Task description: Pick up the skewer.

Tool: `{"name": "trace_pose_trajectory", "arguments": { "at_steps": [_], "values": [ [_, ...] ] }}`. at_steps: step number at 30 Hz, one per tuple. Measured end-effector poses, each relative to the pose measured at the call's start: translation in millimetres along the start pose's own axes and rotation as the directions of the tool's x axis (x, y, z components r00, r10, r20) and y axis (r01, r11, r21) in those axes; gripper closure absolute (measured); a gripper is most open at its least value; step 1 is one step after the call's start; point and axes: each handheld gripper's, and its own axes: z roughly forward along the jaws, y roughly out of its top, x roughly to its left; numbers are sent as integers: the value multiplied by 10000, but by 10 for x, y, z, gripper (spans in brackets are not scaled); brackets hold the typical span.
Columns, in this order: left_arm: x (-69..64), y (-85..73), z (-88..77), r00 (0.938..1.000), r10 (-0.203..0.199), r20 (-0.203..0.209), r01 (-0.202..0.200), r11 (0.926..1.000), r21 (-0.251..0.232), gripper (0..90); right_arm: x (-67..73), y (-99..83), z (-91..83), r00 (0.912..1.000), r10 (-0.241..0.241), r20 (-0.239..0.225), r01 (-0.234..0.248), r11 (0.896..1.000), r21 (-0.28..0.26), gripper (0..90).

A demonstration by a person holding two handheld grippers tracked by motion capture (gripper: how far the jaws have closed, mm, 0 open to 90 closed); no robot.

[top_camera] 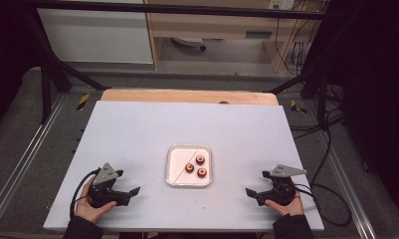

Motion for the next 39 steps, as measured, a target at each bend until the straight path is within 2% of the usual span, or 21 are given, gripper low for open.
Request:
{"name": "trace_pose_trajectory", "arguments": {
  "at_steps": [15,26,34,39],
  "values": [
    [-41,65,11,10000,69,-24,-69,10000,48,105,2,4,0,10000,58,30,-58,10000,-9,9],
    [-157,148,39,9999,100,-14,-100,9999,65,107,2,4,10,10000,5,55,-5,10000,54,9],
    [-274,300,74,9999,11,-101,-9,9999,122,108,10,0,16,10000,41,86,-42,9999,129,8],
    [-357,445,121,9999,67,-153,-64,9997,216,111,9,0,17,9999,28,115,-30,9999,166,8]
  ]
}}
